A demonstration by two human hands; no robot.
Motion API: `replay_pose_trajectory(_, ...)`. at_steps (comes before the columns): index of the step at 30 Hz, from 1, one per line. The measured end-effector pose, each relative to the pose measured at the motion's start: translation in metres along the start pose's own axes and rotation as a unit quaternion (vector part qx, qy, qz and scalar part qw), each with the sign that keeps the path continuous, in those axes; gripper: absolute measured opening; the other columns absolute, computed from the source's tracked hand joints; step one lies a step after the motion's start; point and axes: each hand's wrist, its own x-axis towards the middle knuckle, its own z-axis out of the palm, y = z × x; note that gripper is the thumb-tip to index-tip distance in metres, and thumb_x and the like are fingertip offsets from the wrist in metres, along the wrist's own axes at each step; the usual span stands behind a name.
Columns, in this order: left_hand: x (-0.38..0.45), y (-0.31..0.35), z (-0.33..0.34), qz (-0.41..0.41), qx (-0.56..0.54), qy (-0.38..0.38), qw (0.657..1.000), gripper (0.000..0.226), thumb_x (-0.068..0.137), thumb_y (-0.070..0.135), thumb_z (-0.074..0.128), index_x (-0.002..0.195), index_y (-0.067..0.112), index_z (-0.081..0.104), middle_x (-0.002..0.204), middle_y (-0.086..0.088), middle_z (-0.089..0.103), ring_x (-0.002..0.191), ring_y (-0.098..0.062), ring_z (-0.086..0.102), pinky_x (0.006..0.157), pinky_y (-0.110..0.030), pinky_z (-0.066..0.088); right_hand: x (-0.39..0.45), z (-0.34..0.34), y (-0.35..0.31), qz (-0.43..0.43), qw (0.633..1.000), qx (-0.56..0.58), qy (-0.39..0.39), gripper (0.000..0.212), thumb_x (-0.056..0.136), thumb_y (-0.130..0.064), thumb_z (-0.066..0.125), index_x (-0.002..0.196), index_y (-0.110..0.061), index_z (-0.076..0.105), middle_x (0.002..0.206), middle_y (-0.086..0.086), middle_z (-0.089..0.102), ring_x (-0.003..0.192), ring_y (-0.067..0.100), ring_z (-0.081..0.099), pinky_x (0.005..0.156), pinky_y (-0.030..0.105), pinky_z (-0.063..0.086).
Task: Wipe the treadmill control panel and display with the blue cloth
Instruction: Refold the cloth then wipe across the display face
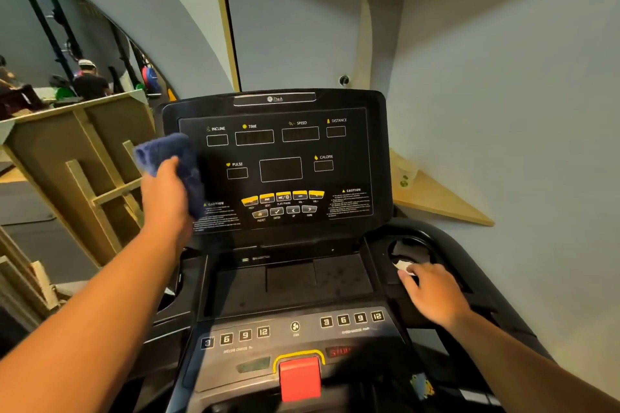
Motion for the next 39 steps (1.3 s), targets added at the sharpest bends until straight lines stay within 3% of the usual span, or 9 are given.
replay_pose_trajectory(4, 0.04, -0.005, 0.021, 0.211, 0.211, -0.058, 0.953, 0.041, 0.103, 0.014, 0.045, 0.143, 0.017, 0.052, 0.133, -0.006, 0.061, 0.124, -0.02, 0.056, 0.109, -0.035, 0.041, 0.013, -0.004, -0.005, -0.024, 0.999, -0.01, -0.045, 0.043, 0.1, -0.056, 0.035, 0.1, -0.029, 0.068, 0.093, -0.009, 0.068, 0.094, 0.01, 0.063, 0.087, 0.029, 0.046)
replay_pose_trajectory(7, 0.069, -0.028, 0.034, 0.293, 0.369, -0.088, 0.878, 0.06, 0.1, 0.006, 0.049, 0.158, 0.016, 0.036, 0.167, -0.007, 0.028, 0.156, -0.026, 0.019, 0.128, -0.048, 0.014, 0.02, 0.001, -0.007, 0.004, 0.997, 0.016, -0.07, 0.042, 0.099, -0.06, 0.035, 0.108, -0.032, 0.064, 0.096, -0.013, 0.065, 0.088, 0.007, 0.059, 0.077, 0.027, 0.046)
replay_pose_trajectory(12, 0.078, -0.07, 0.057, 0.332, 0.548, -0.039, 0.767, 0.075, 0.098, 0.025, 0.05, 0.163, 0.01, 0.014, 0.172, -0.011, 0.005, 0.157, -0.037, 0.001, 0.126, -0.055, 0.004, 0.018, 0.014, 0.001, -0.035, 0.999, 0.004, 0.041, 0.042, 0.094, -0.06, 0.045, 0.109, -0.03, 0.07, 0.09, -0.013, 0.068, 0.079, 0.001, 0.06, 0.069, 0.017, 0.044)
replay_pose_trajectory(19, 0.082, -0.097, 0.058, 0.421, 0.619, -0.081, 0.658, 0.075, 0.097, 0.045, 0.028, 0.164, 0.017, 0.01, 0.172, -0.011, 0.0, 0.158, -0.035, -0.005, 0.126, -0.058, 0.003, 0.028, 0.012, -0.001, -0.012, 1.0, -0.003, -0.008, 0.029, 0.095, -0.058, 0.042, 0.101, -0.04, 0.065, 0.091, -0.019, 0.064, 0.086, -0.003, 0.06, 0.08, 0.022, 0.052)
replay_pose_trajectory(21, 0.09, -0.091, 0.05, 0.448, 0.596, -0.097, 0.66, 0.075, 0.096, 0.043, 0.028, 0.164, 0.019, 0.01, 0.172, -0.01, -0.001, 0.158, -0.032, -0.005, 0.127, -0.055, 0.003, 0.028, 0.013, 0.0, -0.01, 1.0, -0.008, -0.003, 0.033, 0.095, -0.059, 0.041, 0.108, -0.04, 0.065, 0.098, -0.019, 0.066, 0.092, -0.001, 0.06, 0.081, 0.022, 0.051)
replay_pose_trajectory(26, 0.11, -0.061, 0.061, 0.341, 0.535, 0.012, 0.773, 0.077, 0.099, 0.041, 0.027, 0.163, 0.006, 0.002, 0.172, -0.012, -0.003, 0.158, -0.029, -0.005, 0.127, -0.054, 0.007, 0.029, 0.009, -0.007, 0.007, 1.0, -0.016, -0.011, 0.033, 0.096, -0.056, 0.044, 0.119, -0.042, 0.063, 0.117, -0.018, 0.065, 0.109, 0.003, 0.059, 0.08, 0.02, 0.047)
replay_pose_trajectory(29, 0.093, -0.073, 0.078, 0.377, 0.594, 0.0, 0.71, 0.077, 0.099, 0.045, 0.022, 0.163, 0.005, 0.003, 0.171, -0.015, -0.004, 0.157, -0.036, -0.005, 0.127, -0.054, 0.003, 0.029, 0.005, -0.012, 0.013, 1.0, -0.014, -0.013, 0.033, 0.096, -0.057, 0.044, 0.12, -0.045, 0.062, 0.115, -0.02, 0.064, 0.108, 0.0, 0.059, 0.075, 0.017, 0.041)
replay_pose_trajectory(35, 0.093, -0.099, 0.057, 0.52, 0.612, -0.185, 0.566, 0.072, 0.102, 0.048, 0.026, 0.163, 0.013, 0.012, 0.171, -0.007, 0.001, 0.158, -0.029, -0.006, 0.126, -0.057, 0.01, 0.029, 0.006, -0.012, 0.017, 1.0, -0.002, -0.01, 0.035, 0.095, -0.058, 0.043, 0.128, -0.053, 0.055, 0.119, -0.022, 0.063, 0.115, -0.001, 0.056, 0.082, 0.014, 0.046)
replay_pose_trajectory(39, 0.12, -0.066, 0.048, 0.426, 0.583, -0.038, 0.691, 0.073, 0.101, 0.044, 0.029, 0.164, 0.015, 0.007, 0.172, -0.007, -0.003, 0.158, -0.029, -0.007, 0.128, -0.052, -0.001, 0.029, 0.003, -0.014, 0.012, 1.0, 0.002, -0.011, 0.034, 0.095, -0.056, 0.045, 0.126, -0.051, 0.058, 0.124, -0.02, 0.062, 0.118, -0.003, 0.055, 0.084, 0.013, 0.044)
